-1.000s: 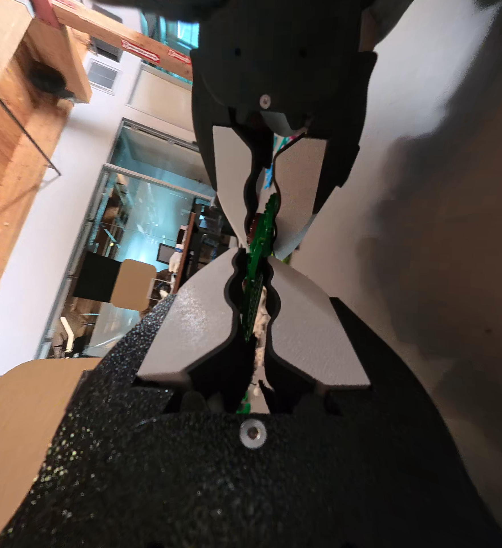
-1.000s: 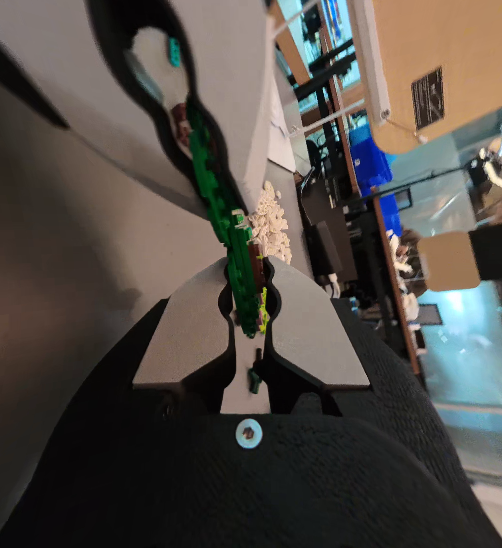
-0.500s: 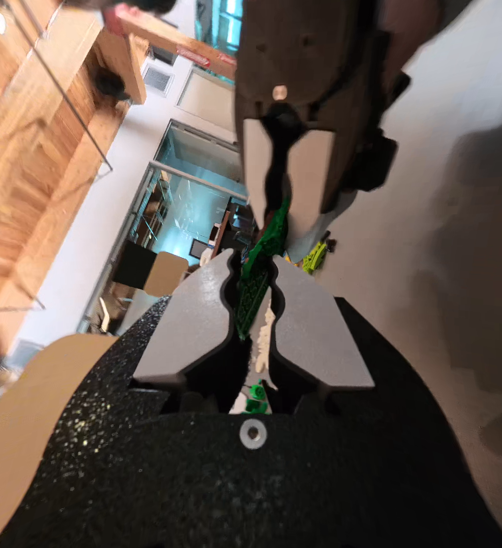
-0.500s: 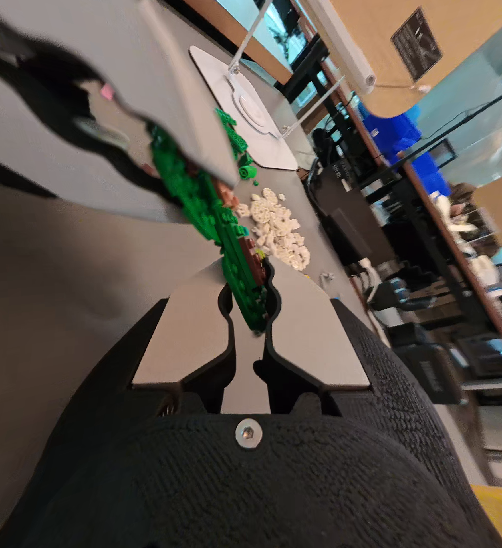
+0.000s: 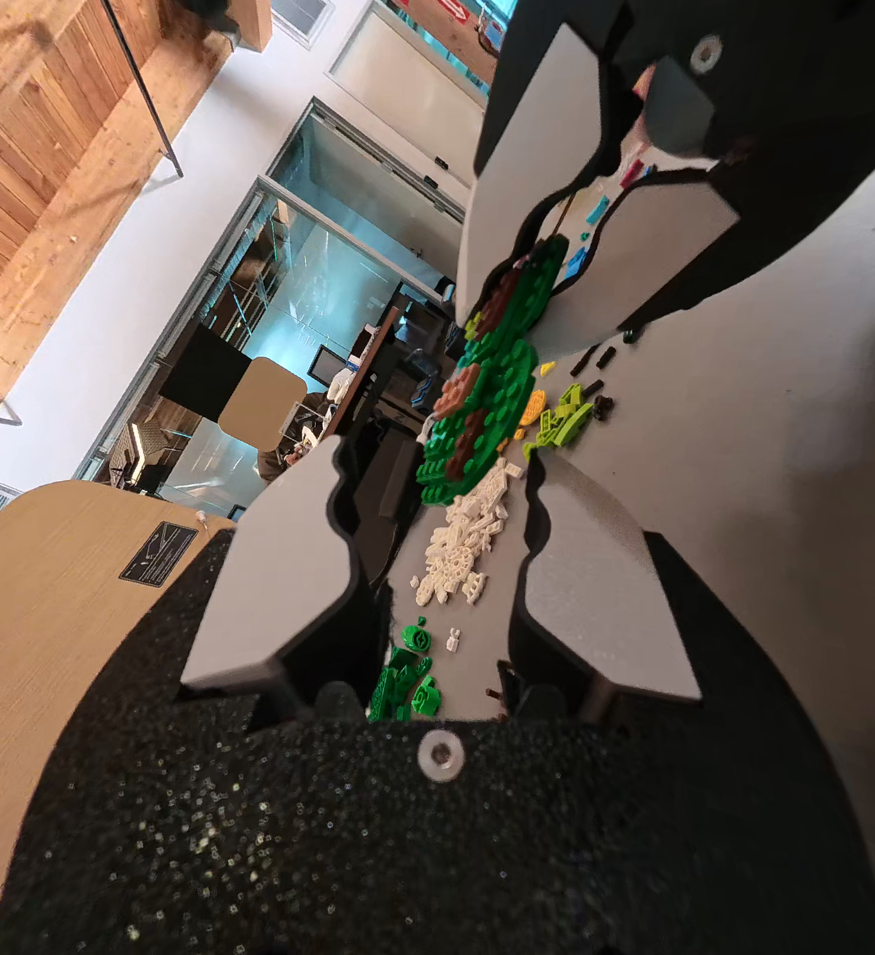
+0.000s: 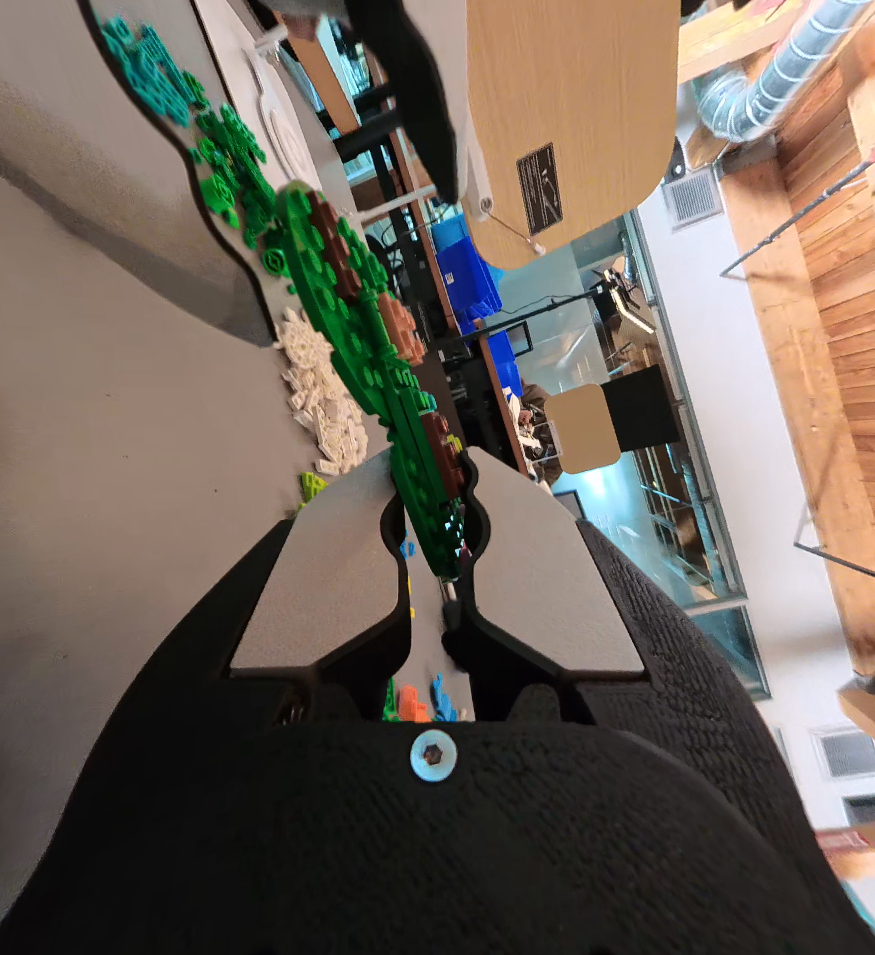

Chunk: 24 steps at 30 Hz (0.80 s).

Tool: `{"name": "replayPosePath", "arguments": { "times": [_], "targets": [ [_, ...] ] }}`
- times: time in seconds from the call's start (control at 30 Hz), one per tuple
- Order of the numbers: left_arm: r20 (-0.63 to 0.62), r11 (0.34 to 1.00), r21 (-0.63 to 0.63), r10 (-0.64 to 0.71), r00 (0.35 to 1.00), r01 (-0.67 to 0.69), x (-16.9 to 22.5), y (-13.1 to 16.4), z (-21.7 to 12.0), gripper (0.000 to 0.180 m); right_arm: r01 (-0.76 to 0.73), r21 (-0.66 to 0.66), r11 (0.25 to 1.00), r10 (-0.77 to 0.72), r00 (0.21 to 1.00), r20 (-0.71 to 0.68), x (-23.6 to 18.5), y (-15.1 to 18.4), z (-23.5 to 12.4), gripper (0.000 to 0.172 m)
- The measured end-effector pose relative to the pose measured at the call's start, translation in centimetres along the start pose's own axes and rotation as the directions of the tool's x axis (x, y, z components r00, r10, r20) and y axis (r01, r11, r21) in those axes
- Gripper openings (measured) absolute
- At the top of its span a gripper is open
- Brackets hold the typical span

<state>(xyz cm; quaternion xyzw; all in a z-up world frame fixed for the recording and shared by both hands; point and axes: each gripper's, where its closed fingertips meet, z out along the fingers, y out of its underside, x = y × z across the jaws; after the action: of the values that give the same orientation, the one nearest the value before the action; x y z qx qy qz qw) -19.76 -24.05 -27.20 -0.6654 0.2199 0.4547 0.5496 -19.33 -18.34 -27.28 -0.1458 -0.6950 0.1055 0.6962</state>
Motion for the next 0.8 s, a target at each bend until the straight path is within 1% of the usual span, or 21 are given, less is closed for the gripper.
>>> {"name": "replayPosePath", "arguments": {
  "times": [0.07,0.17,0.23,0.27,0.3,0.33,0.4,0.47,0.5,0.6,0.67,0.73,0.77,0.8],
  "targets": [
    [0.005,1.0,-0.007,0.024,1.0,-0.024,0.1,0.2,0.1,0.066,-0.01,0.033,0.999,0.009,0.999,0.037,-0.5,-0.5,-0.2,0.017],
    [0.009,0.994,0.042,0.103,0.995,-0.104,0.5,-0.6,-0.1,0.058,-0.047,0.152,0.987,0.025,0.989,0.143,-2.0,-2.2,-0.9,0.017],
    [0.008,0.978,0.091,0.19,0.982,-0.19,1.3,-1.4,-0.4,0.052,-0.071,0.21,0.975,0.03,0.981,0.193,-2.8,-3.3,-1.4,0.017],
    [0.014,0.966,0.103,0.237,0.971,-0.237,1.6,-1.7,-0.5,0.045,-0.079,0.227,0.971,0.031,0.978,0.206,-3.0,-3.6,-1.6,0.017],
    [0.015,0.956,0.102,0.275,0.961,-0.275,1.9,-1.7,-0.5,0.03,-0.085,0.23,0.969,0.036,0.977,0.21,-3.1,-3.8,-1.7,0.017],
    [0.003,0.95,0.101,0.298,0.955,-0.297,2.3,-1.7,-0.5,0.019,-0.091,0.233,0.968,0.041,0.977,0.21,-3.0,-3.8,-1.7,0.018],
    [-0.009,0.958,0.091,0.272,0.962,-0.27,2.3,-1.6,-0.4,0.018,-0.106,0.238,0.965,0.057,0.977,0.206,-2.8,-3.7,-1.7,0.02],
    [-0.036,0.979,0.052,0.201,0.979,-0.199,2.2,-1.1,-0.2,0.017,-0.111,0.237,0.965,0.068,0.981,0.181,-2.3,-3.5,-1.6,0.024],
    [-0.04,0.983,0.029,0.184,0.982,-0.183,1.9,-0.7,-0.1,0.017,-0.094,0.246,0.965,0.057,0.987,0.152,-1.9,-3.5,-1.7,0.027],
    [-0.052,0.989,-0.02,0.142,0.988,-0.143,1.4,0.3,0.0,0.017,-0.008,0.256,0.967,-0.01,0.997,0.072,-1.0,-3.3,-1.9,0.027],
    [-0.058,0.986,-0.01,0.164,0.985,-0.165,1.4,0.3,-0.1,0.016,0.033,0.237,0.971,-0.053,0.996,0.076,-1.4,-3.0,-1.8,0.027],
    [-0.053,0.976,0.002,0.218,0.974,-0.218,1.7,0.0,-0.2,0.017,0.08,0.211,0.974,-0.099,0.992,0.082,-1.9,-2.5,-1.5,0.027],
    [-0.051,0.97,0.008,0.243,0.969,-0.242,1.9,-0.1,-0.2,0.017,0.102,0.197,0.975,-0.119,0.99,0.077,-2.1,-2.2,-1.4,0.026],
    [-0.047,0.964,0.016,0.264,0.963,-0.264,2.0,-0.2,-0.2,0.017,0.119,0.181,0.976,-0.132,0.989,0.064,-2.0,-2.0,-1.2,0.022]
  ]
}}
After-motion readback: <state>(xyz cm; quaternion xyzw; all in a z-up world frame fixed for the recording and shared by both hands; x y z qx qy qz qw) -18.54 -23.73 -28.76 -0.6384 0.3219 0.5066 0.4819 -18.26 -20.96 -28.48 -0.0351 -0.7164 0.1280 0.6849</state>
